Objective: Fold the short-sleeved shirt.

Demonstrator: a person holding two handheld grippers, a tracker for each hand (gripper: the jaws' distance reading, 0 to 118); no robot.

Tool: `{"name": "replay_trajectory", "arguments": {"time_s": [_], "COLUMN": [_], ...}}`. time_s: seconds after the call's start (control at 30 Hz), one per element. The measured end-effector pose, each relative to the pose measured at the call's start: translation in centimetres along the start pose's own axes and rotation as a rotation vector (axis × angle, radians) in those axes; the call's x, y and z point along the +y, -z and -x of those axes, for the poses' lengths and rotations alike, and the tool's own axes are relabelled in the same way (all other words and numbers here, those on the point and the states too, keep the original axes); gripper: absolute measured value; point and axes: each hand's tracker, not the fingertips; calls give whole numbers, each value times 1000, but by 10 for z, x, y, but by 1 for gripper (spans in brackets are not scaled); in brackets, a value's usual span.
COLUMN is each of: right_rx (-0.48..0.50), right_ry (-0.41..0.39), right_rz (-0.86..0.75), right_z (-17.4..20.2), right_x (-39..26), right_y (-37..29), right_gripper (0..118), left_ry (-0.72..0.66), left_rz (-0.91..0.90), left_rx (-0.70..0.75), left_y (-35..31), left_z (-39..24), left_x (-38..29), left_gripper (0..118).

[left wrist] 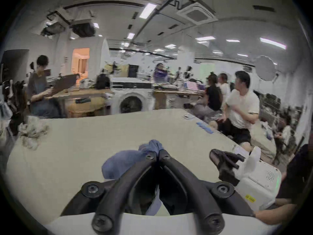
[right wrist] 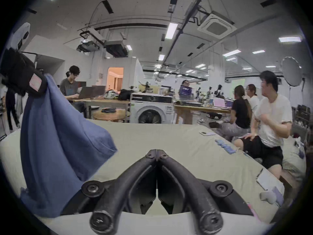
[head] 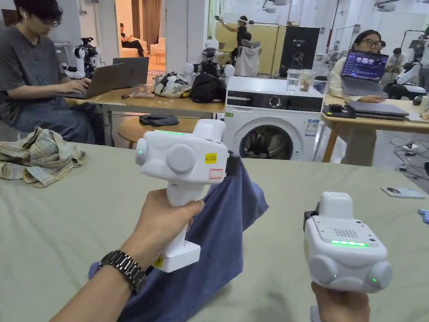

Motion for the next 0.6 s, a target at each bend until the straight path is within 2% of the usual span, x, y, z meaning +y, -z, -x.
{"name": "replay_trajectory", "arguments": {"time_s": [0.13,0.2,0.27,0.4,0.43,0.5,0.53,0.6], "right_rx": [-87,-115,-141,-165,-161,-155,-149,-132], "right_ry": [10,12,5,5,5,-2,-6,-4], "right_rz": [17,26,41,69,73,82,84,84], "right_z": [-47,-67,-80,-94,-95,-92,-89,-83], "right_x": [-8,-13,-17,-28,-30,-33,-33,-32], "right_y": [-2,-3,-4,-1,-1,-1,0,-1], "right_gripper": [0,0,0,0,0,0,0,0], "left_ry": [-2,38,47,-21,-29,-35,-38,-44], "left_rz": [81,152,220,320,337,339,336,281], "left_rx": [-127,-138,-159,-178,-180,-172,-166,-128], "left_y": [55,79,98,122,123,121,116,101], "left_z": [-41,-62,-74,-79,-78,-74,-70,-62], "left_x": [-29,-52,-77,-117,-123,-128,-128,-123], "left_gripper": [0,0,0,0,8,43,47,47]}}
